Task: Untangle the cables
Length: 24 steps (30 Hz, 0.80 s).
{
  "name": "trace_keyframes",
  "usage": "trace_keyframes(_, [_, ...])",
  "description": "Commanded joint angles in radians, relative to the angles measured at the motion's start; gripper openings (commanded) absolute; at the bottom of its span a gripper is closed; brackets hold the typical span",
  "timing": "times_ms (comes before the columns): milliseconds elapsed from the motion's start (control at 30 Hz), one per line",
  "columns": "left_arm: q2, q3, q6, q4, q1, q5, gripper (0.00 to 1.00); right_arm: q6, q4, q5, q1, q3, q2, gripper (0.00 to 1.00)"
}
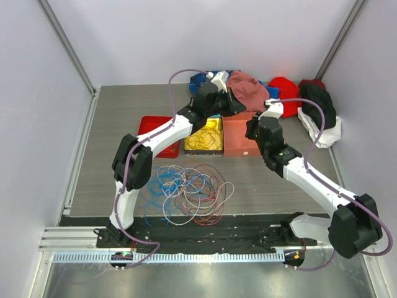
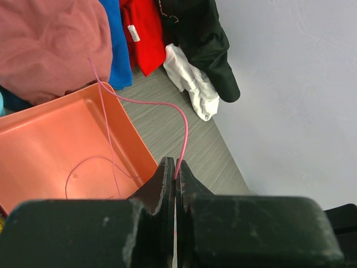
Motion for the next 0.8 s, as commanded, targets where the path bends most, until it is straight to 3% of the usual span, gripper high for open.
trace_keyframes(0, [0.015, 0.005, -0.014, 0.070, -0.009, 0.034, 0.00, 0.039, 0.053, 0.049, -0.010, -0.029, -0.043, 0.01])
trace_keyframes(267, [-0.056, -0.185, -0.012, 0.107, -0.007, -0.007, 0.00, 0.068, 0.075, 0.062, -0.011, -0.107, -0.018, 0.01])
trace_keyframes(500, [-0.022, -0.196, -0.002, 0.061, -0.009, -0.009, 0.00, 0.118, 0.032, 0.119, -0.014, -0.054, 0.092, 0.01])
trace_keyframes(533, [-0.016, -0.190, 0.000, 0.056, -0.009, -0.010, 0.00, 0.111, 0.026, 0.118, -0.016, -0.043, 0.097, 0.04])
trace_keyframes(667, [0.025, -0.152, 0.014, 0.022, -0.009, -0.009, 0.00, 0.094, -0.020, 0.110, -0.014, 0.018, 0.104, 0.43])
trace_keyframes(767, [0.053, -0.104, 0.017, -0.008, -0.010, -0.004, 0.00, 0.092, -0.072, 0.113, -0.016, 0.057, 0.101, 0.60])
